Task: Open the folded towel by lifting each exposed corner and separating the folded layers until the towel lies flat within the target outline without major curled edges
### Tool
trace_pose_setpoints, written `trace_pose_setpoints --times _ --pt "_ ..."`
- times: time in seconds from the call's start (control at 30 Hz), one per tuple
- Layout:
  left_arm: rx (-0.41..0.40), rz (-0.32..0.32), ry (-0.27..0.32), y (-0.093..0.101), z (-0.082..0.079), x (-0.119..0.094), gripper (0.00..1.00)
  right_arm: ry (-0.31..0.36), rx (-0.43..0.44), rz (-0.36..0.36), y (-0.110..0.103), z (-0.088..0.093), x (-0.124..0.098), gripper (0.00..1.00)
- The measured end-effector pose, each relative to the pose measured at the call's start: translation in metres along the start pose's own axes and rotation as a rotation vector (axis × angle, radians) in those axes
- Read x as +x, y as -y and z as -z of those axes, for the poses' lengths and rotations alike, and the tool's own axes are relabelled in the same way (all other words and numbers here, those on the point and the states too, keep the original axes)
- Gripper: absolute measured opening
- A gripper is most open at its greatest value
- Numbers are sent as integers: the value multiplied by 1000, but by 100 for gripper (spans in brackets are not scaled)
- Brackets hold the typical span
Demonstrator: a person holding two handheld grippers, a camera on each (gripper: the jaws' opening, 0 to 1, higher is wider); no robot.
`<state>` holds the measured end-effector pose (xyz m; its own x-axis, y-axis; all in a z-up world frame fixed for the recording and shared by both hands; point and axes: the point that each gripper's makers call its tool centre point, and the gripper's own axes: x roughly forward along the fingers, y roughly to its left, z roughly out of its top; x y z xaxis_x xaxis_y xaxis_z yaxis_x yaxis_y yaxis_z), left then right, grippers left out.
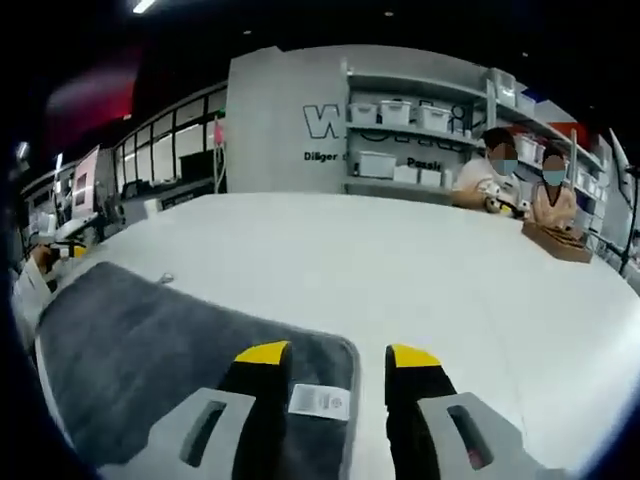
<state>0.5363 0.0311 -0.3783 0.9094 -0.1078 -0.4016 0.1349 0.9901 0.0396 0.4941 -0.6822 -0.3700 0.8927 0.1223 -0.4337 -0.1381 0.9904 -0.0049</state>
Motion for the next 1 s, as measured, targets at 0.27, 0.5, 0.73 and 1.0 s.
trace_pose_setpoints --times 0.27,0.5,0.73,1.0 --pt "-78 21 -28 -8 13 17 36 -106 -32 -15 10 18 36 29" --pt "-97 23 -83 -13 33 25 34 -153 38 -37 19 40 60 20" --pt "-91 42 -96 -13 42 28 27 -137 74 -44 23 44 68 16" --pt "-104 37 -117 -14 53 29 26 -129 70 -70 20 46 69 10"
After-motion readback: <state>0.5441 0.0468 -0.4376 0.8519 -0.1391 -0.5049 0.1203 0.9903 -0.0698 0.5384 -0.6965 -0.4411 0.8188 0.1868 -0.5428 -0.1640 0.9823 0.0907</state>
